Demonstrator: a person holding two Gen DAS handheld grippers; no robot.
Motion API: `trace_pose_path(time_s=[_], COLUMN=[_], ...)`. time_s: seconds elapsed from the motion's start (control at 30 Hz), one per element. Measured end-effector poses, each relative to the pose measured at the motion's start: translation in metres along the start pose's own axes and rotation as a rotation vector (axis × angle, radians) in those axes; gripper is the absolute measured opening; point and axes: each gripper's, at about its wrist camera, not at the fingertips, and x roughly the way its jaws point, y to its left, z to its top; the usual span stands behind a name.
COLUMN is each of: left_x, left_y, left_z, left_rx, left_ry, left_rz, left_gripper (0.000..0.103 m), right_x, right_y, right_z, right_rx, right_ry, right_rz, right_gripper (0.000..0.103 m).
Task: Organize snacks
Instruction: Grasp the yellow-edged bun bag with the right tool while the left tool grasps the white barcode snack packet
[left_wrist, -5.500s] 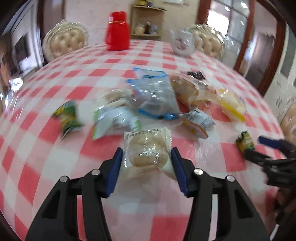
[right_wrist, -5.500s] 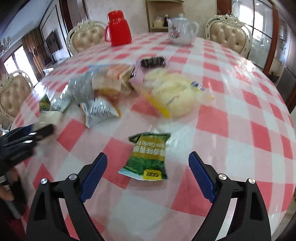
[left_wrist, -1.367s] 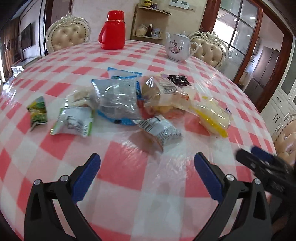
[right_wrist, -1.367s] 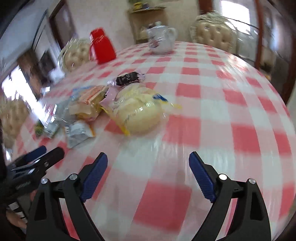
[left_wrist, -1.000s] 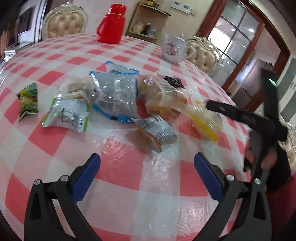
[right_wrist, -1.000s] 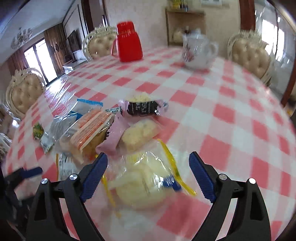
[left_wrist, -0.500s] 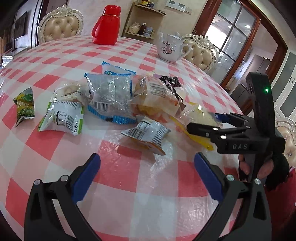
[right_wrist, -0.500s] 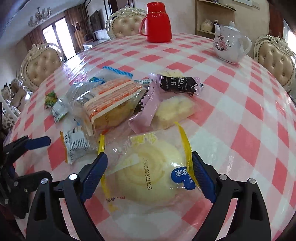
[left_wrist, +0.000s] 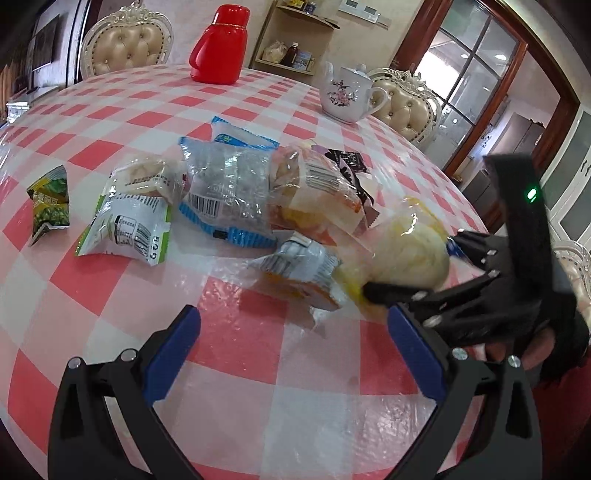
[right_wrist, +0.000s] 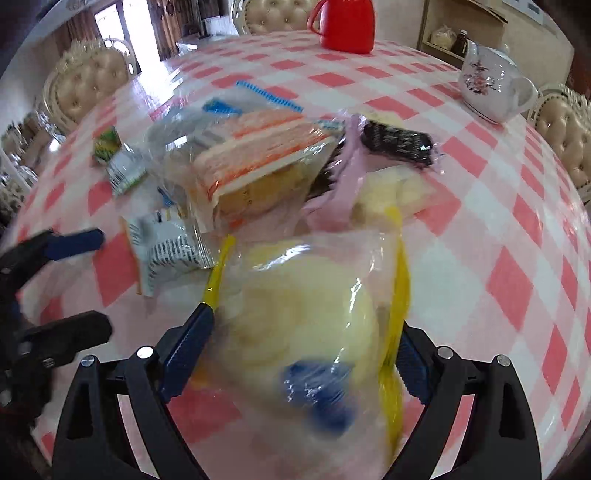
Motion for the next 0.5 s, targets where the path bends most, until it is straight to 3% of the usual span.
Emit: trace_pose_path(time_s=[0.1,0.13,0.17,0.3,0.37,0.5], left_x=[0.0,0.001,0.002,0.012,0.023,0.049], left_y=[0.001,0.001,0.0,-0.004,-0.01,-0.028], left_z=[0.0,0.001,0.002,0.013,0.021,0.031], left_rx=[-0.01,-0.011,-0.009,0.0,0.004,0.063], left_ry=[-0.007,-0.007,-0.004,-0.007,0.005,0.068], left_rz=[0.014,0.025,0.03,0.074,0.093,0.208], left_gripper=[0.101,0.101,0.101,0.101,0.101,0.101], right_x=[-0.004,-0.008,-0.012,-0.043,-0.061,-0.079], right_y=[0.003,0.002,0.0,-0.021,-0.041,-0.057], right_z=[-0.001,-0.004,-0.008,-0.034,-0.057,-0.091], right_rx=[0.003,0.013,0.041,0.223,0.369,0.527], right_ry=[-0.042,-0.069,-0.098,-0.216,-0.288,-0.4], right_rz=[-0.034,-0.029,-0.031,-0.122,-0.101,-0.011], right_gripper=[0.085,0.071,0.064,0.06,0.06,0.06])
